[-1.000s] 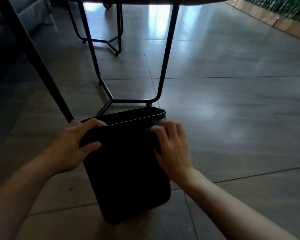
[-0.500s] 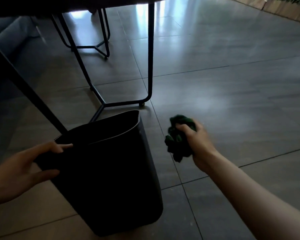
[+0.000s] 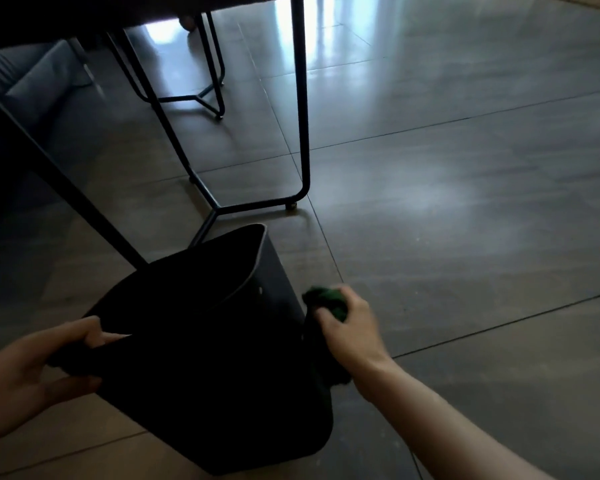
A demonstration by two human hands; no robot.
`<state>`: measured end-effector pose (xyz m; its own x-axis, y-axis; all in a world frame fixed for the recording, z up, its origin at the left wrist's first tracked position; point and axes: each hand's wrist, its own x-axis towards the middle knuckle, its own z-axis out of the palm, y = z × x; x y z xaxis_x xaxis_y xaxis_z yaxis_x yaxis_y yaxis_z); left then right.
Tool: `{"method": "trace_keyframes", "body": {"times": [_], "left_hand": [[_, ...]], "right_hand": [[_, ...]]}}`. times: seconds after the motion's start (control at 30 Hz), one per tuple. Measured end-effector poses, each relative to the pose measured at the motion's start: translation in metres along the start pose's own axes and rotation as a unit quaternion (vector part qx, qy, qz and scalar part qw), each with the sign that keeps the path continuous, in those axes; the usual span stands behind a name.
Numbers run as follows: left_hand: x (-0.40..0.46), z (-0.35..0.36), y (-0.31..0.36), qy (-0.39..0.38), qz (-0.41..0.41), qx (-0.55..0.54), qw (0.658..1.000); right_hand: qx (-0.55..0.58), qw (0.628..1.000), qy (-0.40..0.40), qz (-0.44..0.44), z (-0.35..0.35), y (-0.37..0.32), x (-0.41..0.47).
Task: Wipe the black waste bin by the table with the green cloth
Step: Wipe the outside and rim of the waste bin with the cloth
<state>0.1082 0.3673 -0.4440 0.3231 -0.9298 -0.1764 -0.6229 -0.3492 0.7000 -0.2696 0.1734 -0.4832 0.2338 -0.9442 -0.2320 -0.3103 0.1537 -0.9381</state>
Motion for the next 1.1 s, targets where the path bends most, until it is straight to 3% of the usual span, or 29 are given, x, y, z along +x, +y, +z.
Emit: {"method": "trace_keyframes", "body": {"times": [0.13,0.27,0.37,0.47,0.57,0.63,0.7,0.77,0.87,1.1], "left_hand": [[0.005,0.001,0.021,-0.022,0.048,0.07,0.996],[0.02,0.009,0.042,-0.03,0.086,0.095,0.991],[0.024,0.01,0.055,-0.014,0.124,0.08,0.989],[0.023,0.01,0.068,-0.02,0.138,0.093,0.986],[0.021,0.011,0.082,-0.02,0.139,0.074,0.987],[0.017,0.013,0.091,-0.023,0.14,0.063,0.988],[0.016,0.017,0.099,-0.04,0.141,0.064,0.987],[0.017,0.025,0.105,-0.061,0.147,0.069,0.985],[0.018,0.037,0.114,-0.064,0.165,0.065,0.982],[0.01,0.049,0.126,-0.037,0.183,0.074,0.98]], "right_hand": [[0.122,0.971,-0.003,-0.205,-0.002,-0.074,-0.011],[0.009,0.942,0.026,-0.334,0.018,-0.088,-0.031],[-0.047,0.933,0.069,-0.351,0.028,-0.061,-0.033],[-0.095,0.95,0.054,-0.293,0.023,-0.036,-0.03],[-0.142,0.984,0.007,-0.109,-0.001,-0.023,-0.013],[-0.064,0.997,0.029,0.019,-0.019,-0.03,0.0],[0.026,0.994,0.057,0.085,-0.034,-0.052,0.014],[0.052,0.992,0.027,0.111,-0.042,-0.08,0.027],[-0.035,0.991,-0.051,0.119,-0.044,-0.106,0.033],[-0.117,0.98,-0.061,0.148,-0.048,-0.1,0.032]]}}
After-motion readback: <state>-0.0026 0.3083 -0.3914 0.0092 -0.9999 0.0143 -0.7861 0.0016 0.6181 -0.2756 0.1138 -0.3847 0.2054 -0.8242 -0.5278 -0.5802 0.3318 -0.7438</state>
